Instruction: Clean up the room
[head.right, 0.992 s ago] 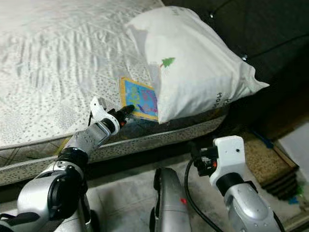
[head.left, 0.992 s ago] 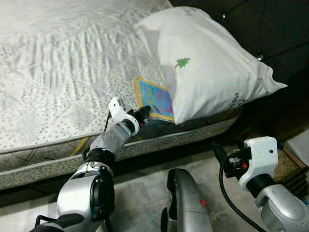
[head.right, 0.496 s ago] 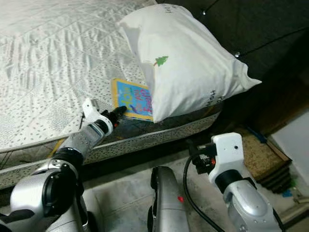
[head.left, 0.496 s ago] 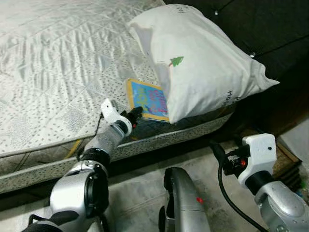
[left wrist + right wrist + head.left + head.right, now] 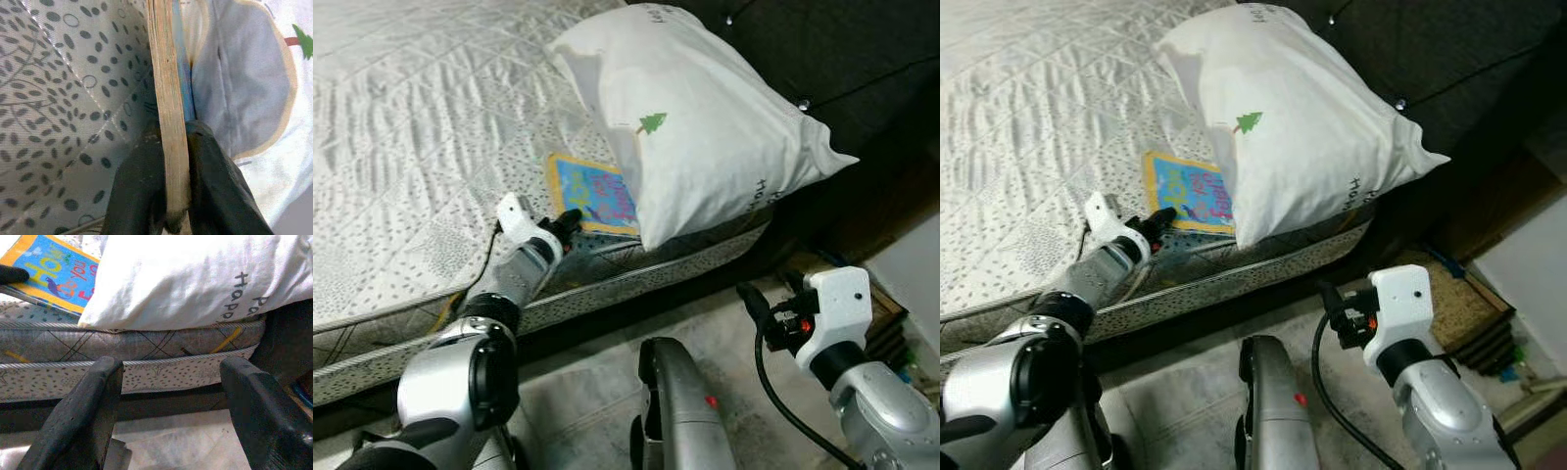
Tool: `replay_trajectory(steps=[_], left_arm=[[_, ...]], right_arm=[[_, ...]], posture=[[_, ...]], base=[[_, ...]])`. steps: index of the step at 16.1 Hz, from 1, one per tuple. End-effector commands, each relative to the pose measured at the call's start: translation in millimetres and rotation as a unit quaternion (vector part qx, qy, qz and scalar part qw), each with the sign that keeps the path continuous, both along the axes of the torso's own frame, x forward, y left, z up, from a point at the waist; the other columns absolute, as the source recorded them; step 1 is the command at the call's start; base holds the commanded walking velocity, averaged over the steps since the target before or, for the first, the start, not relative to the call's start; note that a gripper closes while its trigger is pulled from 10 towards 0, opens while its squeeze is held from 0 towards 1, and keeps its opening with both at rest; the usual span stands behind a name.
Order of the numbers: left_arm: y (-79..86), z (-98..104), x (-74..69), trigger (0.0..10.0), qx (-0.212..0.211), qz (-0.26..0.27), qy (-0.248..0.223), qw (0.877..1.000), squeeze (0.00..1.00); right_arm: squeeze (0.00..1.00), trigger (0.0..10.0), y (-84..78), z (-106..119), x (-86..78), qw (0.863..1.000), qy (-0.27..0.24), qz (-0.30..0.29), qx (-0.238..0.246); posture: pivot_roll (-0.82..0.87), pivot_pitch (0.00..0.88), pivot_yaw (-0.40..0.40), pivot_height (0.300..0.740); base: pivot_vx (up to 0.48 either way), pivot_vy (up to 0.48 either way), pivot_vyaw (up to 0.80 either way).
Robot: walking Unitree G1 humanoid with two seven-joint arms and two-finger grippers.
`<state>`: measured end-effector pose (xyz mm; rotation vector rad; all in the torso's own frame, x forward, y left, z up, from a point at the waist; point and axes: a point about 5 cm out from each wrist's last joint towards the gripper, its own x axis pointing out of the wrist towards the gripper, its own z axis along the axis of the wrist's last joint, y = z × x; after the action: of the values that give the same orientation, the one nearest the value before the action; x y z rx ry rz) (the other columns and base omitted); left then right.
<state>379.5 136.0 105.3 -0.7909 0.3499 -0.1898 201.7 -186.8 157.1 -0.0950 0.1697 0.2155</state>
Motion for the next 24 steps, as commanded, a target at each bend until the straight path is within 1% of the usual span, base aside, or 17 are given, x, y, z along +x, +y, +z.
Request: replay_trajectory(steps=[1, 3, 5, 6, 7, 8, 11, 13, 14, 15, 17, 19, 20, 21, 22, 23, 24], left_arm=[[8.7, -14, -5.5, 10.0, 0.041, 0.011, 0.046, 0.998, 1.00], [13.6, -11, -4.1, 10.0, 0.048, 0.015, 0.047, 0.998, 1.00], [29.8, -6, -1.7, 10.0, 0.071, 0.038, 0.048, 0.996, 1.00], [33.7, -6, -1.7, 10.0, 0.076, 0.044, 0.050, 0.995, 1.00], [39.8, -7, -2.2, 10.0, 0.094, 0.051, 0.057, 0.993, 1.00], [51.2, -5, -2.4, 10.0, 0.123, 0.067, 0.067, 0.988, 1.00], [58.9, 0, 0.2, 10.0, 0.166, 0.078, 0.069, 0.981, 1.00], [58.3, 3, 1.5, 10.0, 0.200, 0.064, 0.074, 0.975, 1.00], [59.5, 1, 0.8, 10.0, 0.246, 0.055, 0.083, 0.964, 1.00], [59.5, 3, 1.8, 10.0, 0.270, 0.055, 0.087, 0.957, 1.00], [60.5, 3, 2.0, 10.0, 0.283, 0.059, 0.092, 0.953, 1.00], [61.7, -3, -1.3, 10.0, 0.278, 0.074, 0.111, 0.951, 1.00], [60.2, -5, -2.5, 10.0, 0.277, 0.069, 0.113, 0.952, 1.00], [60.4, -10, -4.8, 10.0, 0.269, 0.079, 0.126, 0.951, 1.00], [66.1, -11, -6.2, 10.0, 0.276, 0.104, 0.130, 0.947, 1.00], [68.1, -9, -5.6, 10.0, 0.264, 0.120, 0.125, 0.949, 1.00], [69.8, -4, -3.2, 10.0, 0.258, 0.132, 0.107, 0.951, 0.14]], right_arm=[[0.00, 10.0, -4.2, -3, -0.8, 1.000, 0.007, -0.008, -0.005], [0.00, 10.0, -4.0, -3, 1.2, 1.000, 0.006, -0.008, -0.004], [0.00, 10.0, -3.6, -4, 4.6, 1.000, 0.003, -0.007, -0.004], [0.00, 10.0, -3.3, -4, 6.0, 1.000, 0.002, -0.007, -0.003], [0.00, 10.0, -2.8, -4, 8.1, 1.000, 0.000, -0.006, -0.003], [0.00, 10.0, -2.4, -4, 11.4, 1.000, -0.004, -0.004, -0.003], [0.00, 10.0, -1.2, -6, 17.0, 1.000, -0.008, 0.002, -0.002], [0.00, 10.0, 1.8, -7, 21.5, 1.000, -0.014, 0.012, -0.003], [0.00, 10.0, 2.8, -7, 24.3, 1.000, -0.017, 0.015, -0.002], [0.00, 10.0, 1.9, -7, 27.9, 1.000, -0.023, 0.013, -0.001], [0.00, 10.0, 1.7, -7, 30.5, 1.000, -0.026, 0.010, -0.001], [0.00, 10.0, 4.1, -8, 33.1, 0.999, -0.032, 0.010, 0.001], [0.00, 10.0, 4.9, -9, 33.4, 0.999, -0.033, 0.010, 0.003], [0.00, 10.0, 4.6, -10, 33.6, 0.999, -0.033, 0.009, 0.004], [0.00, 10.0, 5.0, -12, 33.9, 0.999, -0.033, 0.009, 0.005], [0.00, 10.0, 5.5, -13, 34.5, 0.999, -0.034, 0.008, 0.006], [0.00, 10.0, 7.8, -14, 35.1, 0.999, -0.034, 0.009, 0.009]], posture=[[-0.32, 0.183, -0.139, 0.534], [-0.31, 0.182, -0.139, 0.534], [-0.31, 0.174, -0.137, 0.534], [-0.30, 0.170, -0.136, 0.534], [-0.30, 0.165, -0.134, 0.534], [-0.29, 0.157, -0.133, 0.534], [-0.27, 0.145, -0.131, 0.534], [-0.27, 0.131, -0.126, 0.534], [-0.26, 0.124, -0.122, 0.534], [-0.25, 0.117, -0.116, 0.534], [-0.25, 0.113, -0.113, 0.534], [-0.23, 0.110, -0.102, 0.534], [-0.23, 0.107, -0.101, 0.534], [-0.22, 0.106, -0.099, 0.534], [-0.21, 0.108, -0.095, 0.534], [-0.21, 0.108, -0.095, 0.534], [-0.19, 0.111, -0.092, 0.534]], base=[[0.000, 0.000, 0.00], [0.000, 0.000, 0.00], [0.000, 0.000, 0.00], [0.000, 0.000, 0.00], [0.000, 0.000, 0.00], [0.000, 0.000, 0.00], [0.000, 0.000, 0.00], [0.000, 0.000, 0.00], [0.000, 0.000, 0.00], [0.000, 0.000, 0.00], [0.000, 0.000, 0.00], [0.000, 0.000, 0.00], [0.000, 0.000, 0.00], [0.000, 0.000, 0.00], [0.000, 0.000, 0.00], [0.000, 0.000, 0.00], [0.000, 0.000, 0.00]])
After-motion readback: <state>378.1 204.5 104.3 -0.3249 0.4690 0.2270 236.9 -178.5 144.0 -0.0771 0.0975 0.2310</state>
